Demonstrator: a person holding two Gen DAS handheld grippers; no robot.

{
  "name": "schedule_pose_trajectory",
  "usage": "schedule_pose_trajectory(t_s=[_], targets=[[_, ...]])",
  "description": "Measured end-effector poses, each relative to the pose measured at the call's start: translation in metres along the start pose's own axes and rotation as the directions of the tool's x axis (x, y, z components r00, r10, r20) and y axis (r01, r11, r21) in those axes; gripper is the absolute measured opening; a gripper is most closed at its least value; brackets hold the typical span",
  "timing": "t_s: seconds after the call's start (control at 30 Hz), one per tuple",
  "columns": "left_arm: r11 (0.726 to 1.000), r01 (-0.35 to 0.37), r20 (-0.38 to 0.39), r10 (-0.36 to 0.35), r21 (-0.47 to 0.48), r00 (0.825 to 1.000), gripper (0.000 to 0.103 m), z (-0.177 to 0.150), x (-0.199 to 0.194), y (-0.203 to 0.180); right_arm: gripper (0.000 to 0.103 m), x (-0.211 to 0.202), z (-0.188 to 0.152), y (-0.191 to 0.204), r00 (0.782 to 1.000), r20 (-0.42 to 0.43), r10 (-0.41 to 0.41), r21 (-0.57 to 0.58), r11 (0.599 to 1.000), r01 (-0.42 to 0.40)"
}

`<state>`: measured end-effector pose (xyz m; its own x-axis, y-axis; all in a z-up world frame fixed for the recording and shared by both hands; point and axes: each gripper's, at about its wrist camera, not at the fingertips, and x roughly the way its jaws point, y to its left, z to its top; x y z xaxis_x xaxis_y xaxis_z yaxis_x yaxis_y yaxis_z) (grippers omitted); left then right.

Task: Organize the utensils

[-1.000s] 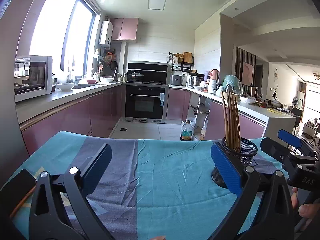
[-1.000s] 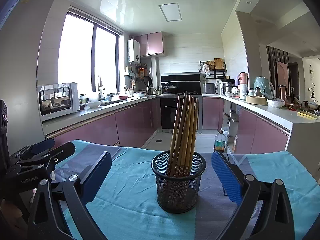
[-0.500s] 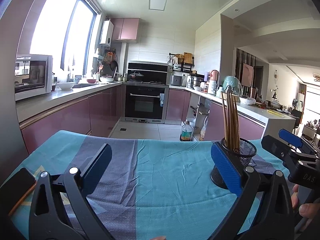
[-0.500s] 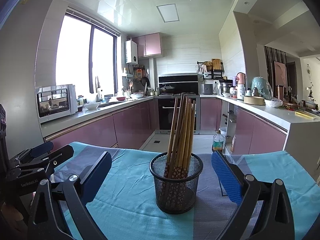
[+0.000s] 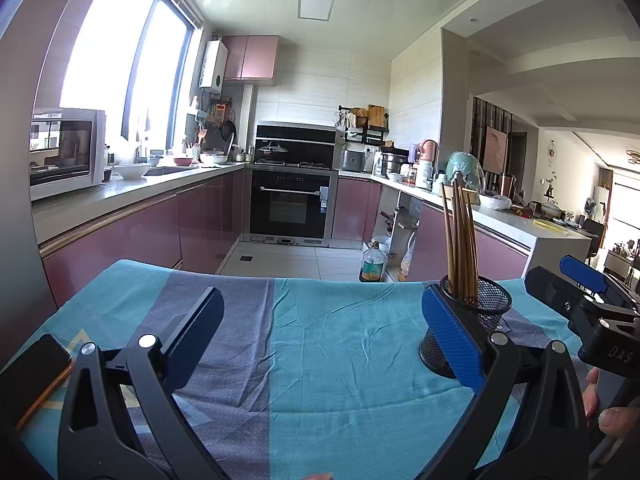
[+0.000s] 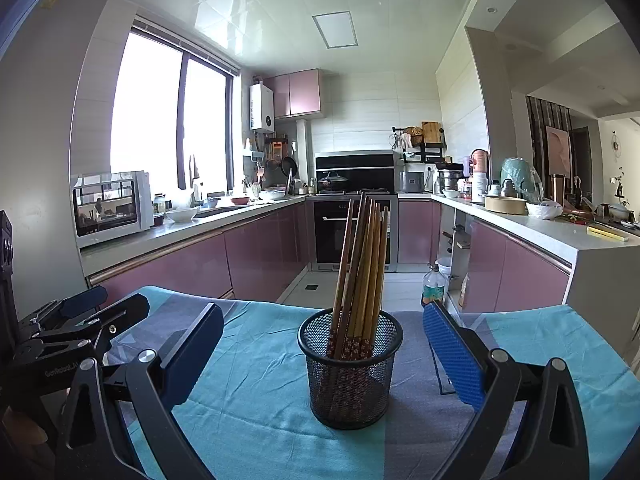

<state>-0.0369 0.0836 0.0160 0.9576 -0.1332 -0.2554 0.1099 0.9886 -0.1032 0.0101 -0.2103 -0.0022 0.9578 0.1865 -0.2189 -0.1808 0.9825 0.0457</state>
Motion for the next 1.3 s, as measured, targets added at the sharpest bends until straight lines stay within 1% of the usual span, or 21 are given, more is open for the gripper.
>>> schedule_pose_trajectory(t_s=[1.3], targets=[[1.000, -0.001, -0.016, 0.000, -0.011, 1.000, 0.097, -0.0039, 0.0010, -0.0055, 0.097, -0.0009, -0.0022, 0.0005, 1.000, 0.010, -0.024, -0.004, 1.000, 0.024]])
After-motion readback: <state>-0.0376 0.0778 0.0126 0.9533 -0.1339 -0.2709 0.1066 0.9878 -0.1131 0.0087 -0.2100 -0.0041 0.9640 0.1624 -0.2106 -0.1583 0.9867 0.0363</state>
